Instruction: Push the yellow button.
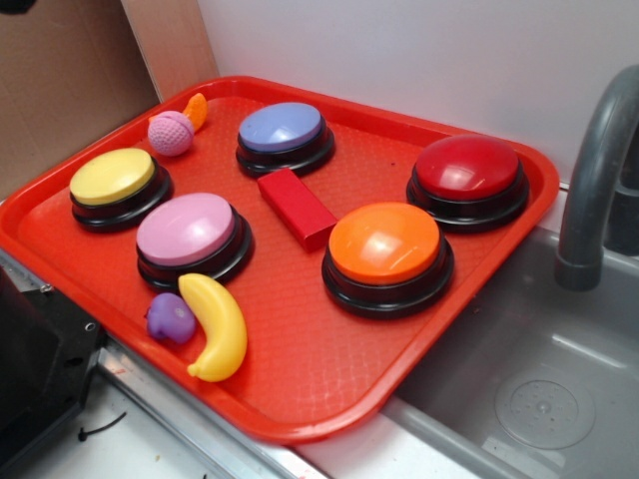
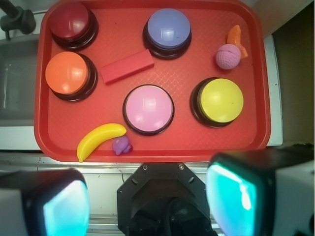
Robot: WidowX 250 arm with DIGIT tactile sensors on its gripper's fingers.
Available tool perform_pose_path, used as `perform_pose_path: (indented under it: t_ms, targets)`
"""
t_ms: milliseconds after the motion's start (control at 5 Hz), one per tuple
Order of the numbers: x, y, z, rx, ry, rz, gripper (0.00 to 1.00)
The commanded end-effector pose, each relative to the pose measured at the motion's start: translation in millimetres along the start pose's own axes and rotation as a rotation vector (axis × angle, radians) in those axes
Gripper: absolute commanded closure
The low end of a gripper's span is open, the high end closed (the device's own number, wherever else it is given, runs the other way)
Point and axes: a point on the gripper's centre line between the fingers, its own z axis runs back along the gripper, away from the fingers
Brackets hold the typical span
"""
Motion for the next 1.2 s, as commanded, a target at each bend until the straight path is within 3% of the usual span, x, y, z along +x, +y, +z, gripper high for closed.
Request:
perform_pose_path:
  t_ms: [0,200,400,600,1000]
  targets:
    - [0,0,0,0.0,0.0,0.0,0.0]
    - [36,51,-51,0.084,0.081,0.163,0.0]
    - [47,104,-102,0.043,0.055,0.297,0.0]
    - [57,119,-152,0.054,0.059,0.316,0.0]
    - [58,115,-177,0.066,0.06,0.308,0.0]
